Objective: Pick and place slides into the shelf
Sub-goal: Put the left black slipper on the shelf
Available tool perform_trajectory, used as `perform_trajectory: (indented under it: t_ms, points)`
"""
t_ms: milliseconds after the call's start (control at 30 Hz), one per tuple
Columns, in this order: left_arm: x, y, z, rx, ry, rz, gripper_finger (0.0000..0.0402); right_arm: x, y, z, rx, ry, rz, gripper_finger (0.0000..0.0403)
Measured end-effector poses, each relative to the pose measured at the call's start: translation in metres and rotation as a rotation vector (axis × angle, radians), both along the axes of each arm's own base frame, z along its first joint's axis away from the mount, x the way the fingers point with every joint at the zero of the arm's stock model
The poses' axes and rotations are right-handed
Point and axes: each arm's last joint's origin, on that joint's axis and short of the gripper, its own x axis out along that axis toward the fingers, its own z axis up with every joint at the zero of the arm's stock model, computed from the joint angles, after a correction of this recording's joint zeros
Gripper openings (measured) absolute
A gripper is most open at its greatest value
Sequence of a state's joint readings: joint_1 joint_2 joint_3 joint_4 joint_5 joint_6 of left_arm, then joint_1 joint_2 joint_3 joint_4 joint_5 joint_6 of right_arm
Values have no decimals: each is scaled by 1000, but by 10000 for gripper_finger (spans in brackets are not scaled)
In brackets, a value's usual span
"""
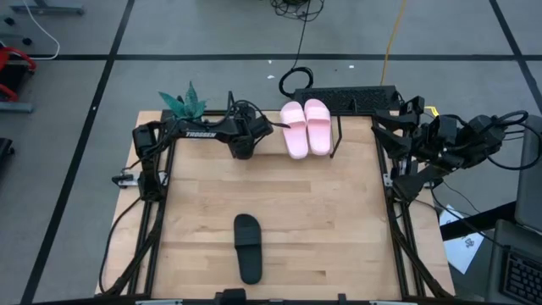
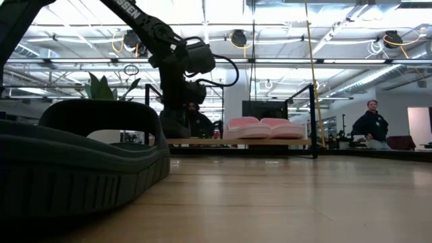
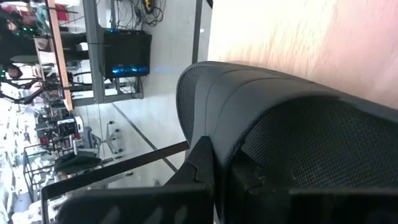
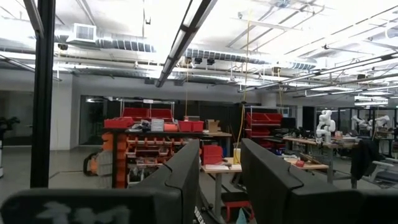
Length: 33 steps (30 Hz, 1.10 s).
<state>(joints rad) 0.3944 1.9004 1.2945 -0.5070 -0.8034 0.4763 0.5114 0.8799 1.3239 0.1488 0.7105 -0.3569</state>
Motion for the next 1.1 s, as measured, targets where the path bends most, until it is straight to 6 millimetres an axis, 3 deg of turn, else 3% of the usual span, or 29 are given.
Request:
perform_trajectory:
  t_ms: [700,1100]
  points:
    - [0,4,0,-7,-22,-2,1,2,1,-1,-1,5,1,110]
    - [-3,3,-1,-25,-34,33,46,2,1,-1,0,5,1,110]
